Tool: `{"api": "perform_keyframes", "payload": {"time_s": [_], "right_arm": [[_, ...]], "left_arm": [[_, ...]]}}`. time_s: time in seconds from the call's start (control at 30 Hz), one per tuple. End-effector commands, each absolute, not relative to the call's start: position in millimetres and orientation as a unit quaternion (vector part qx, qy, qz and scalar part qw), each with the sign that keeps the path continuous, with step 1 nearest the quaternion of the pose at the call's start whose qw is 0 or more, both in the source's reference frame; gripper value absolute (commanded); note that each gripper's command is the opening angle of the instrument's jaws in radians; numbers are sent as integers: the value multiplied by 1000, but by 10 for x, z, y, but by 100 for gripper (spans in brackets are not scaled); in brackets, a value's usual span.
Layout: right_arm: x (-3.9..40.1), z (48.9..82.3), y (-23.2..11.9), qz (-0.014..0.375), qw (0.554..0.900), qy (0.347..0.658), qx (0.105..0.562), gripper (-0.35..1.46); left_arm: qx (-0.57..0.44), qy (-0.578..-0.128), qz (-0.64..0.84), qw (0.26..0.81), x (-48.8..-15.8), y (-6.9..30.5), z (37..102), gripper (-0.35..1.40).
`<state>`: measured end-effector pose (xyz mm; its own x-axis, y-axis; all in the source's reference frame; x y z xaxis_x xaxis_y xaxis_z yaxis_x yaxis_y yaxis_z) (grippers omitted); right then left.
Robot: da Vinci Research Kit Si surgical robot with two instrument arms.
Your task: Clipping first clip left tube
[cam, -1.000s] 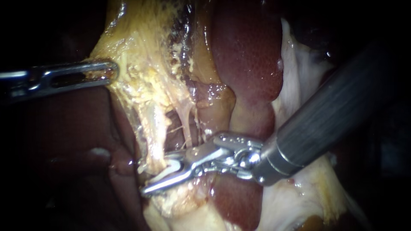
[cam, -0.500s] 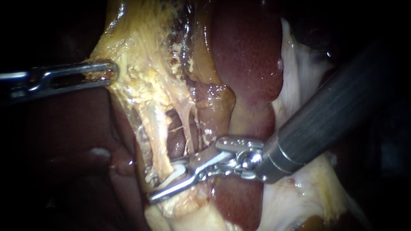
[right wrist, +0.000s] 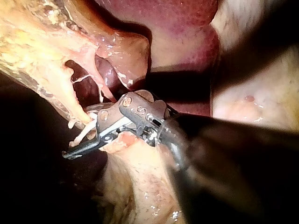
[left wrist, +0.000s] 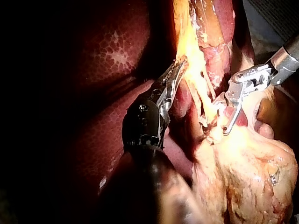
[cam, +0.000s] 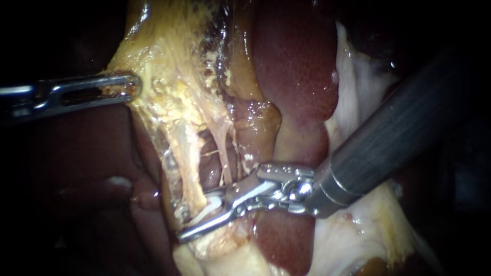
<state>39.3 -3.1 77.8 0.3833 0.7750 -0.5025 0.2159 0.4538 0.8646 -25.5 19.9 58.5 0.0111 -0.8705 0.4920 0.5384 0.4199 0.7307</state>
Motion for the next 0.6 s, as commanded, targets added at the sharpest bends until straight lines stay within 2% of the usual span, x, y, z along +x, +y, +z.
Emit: {"api": "perform_keyframes", "payload": {"time_s": [0.03, 0.2, 0.27, 0.43, 0.6], "right_arm": [[392, 778, -31, 203, 679, 517, 479, 49], [391, 780, -30, 196, 681, 521, 475, 45], [389, 781, -30, 192, 682, 524, 473, 37], [383, 782, -30, 177, 694, 524, 461, -31], [381, 789, -26, 173, 696, 525, 458, -35]], "left_arm": [[172, -484, -510, 690, -255, 199, 585, -35], [172, -484, -510, 690, -255, 199, 585, -35], [172, -484, -510, 690, -255, 199, 585, -35], [172, -484, -510, 690, -255, 199, 585, -35], [172, -484, -510, 690, -255, 199, 585, -35]]}}
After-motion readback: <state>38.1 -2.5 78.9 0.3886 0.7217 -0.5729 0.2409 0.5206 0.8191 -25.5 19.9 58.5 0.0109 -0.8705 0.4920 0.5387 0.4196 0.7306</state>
